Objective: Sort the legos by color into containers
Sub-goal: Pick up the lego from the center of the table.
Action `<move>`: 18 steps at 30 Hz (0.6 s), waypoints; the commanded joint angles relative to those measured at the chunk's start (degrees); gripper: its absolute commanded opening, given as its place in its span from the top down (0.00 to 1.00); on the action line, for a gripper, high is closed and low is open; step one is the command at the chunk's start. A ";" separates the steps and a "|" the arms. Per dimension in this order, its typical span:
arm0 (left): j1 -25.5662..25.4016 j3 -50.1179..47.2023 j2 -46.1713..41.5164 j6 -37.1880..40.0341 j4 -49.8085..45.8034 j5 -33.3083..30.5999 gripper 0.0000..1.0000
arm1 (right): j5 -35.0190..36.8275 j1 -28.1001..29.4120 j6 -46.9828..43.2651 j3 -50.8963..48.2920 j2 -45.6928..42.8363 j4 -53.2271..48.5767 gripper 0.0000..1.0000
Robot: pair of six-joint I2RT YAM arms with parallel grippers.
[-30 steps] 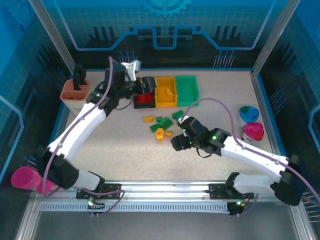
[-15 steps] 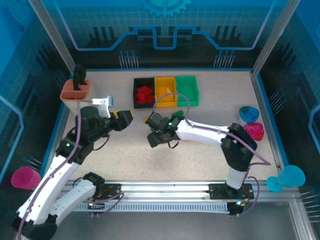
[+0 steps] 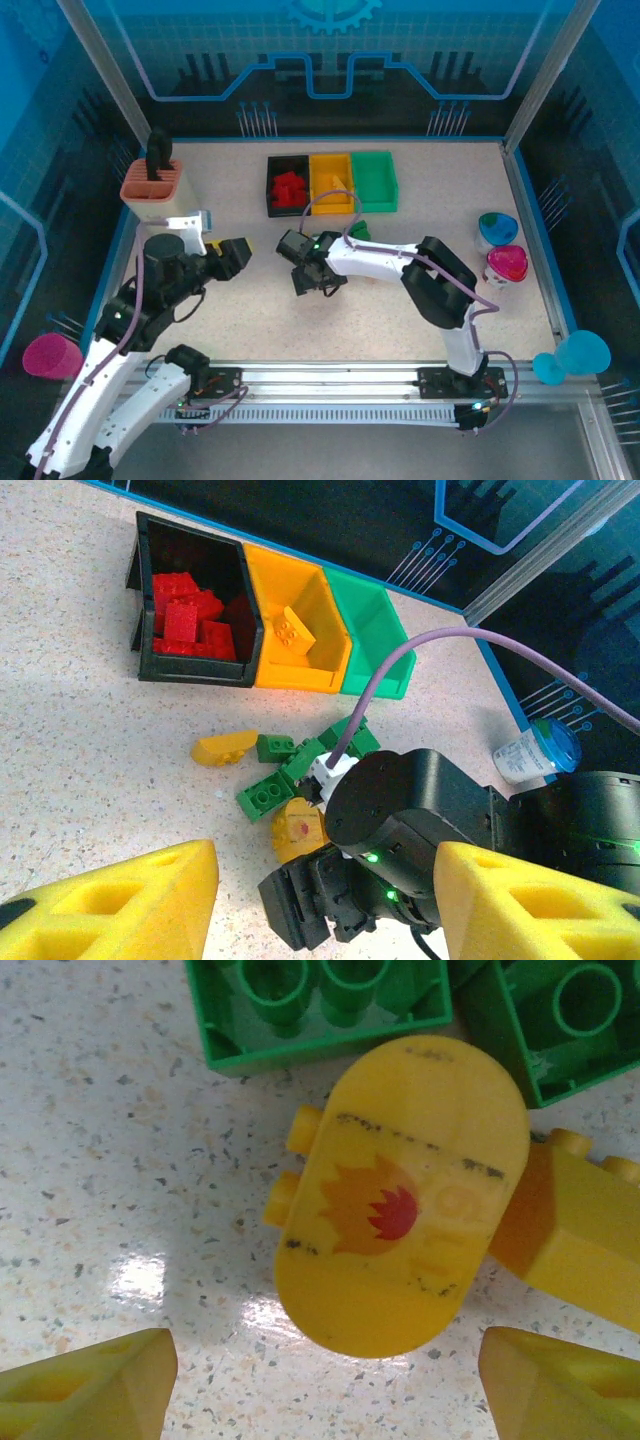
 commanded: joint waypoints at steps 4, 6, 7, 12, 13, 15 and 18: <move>-0.05 -0.80 -0.73 1.71 -1.44 -1.02 0.40 | 2.45 -1.31 2.46 2.03 1.76 -0.27 0.26; -0.06 -0.94 -0.77 1.71 -1.67 -1.02 0.40 | 2.45 -1.56 1.95 2.98 2.50 -0.44 0.30; 0.02 -1.02 -0.89 1.74 -1.78 -1.02 0.40 | 2.36 -1.69 1.79 3.44 2.85 -0.45 0.31; -0.06 -1.72 -1.72 1.77 -2.65 -1.27 0.40 | 2.09 -2.13 1.48 4.58 4.45 -0.48 0.38; -0.06 -1.81 -1.94 1.76 -2.77 -1.34 0.40 | 2.26 -2.23 1.61 4.65 4.59 -0.45 0.39; -0.05 -1.99 -2.30 1.82 -2.93 -1.60 0.40 | 2.94 -2.37 1.97 4.51 4.73 -0.65 0.42; 0.00 -2.32 -2.32 1.88 -2.93 -1.68 0.40 | 4.42 -2.66 3.06 3.99 4.29 -0.39 0.47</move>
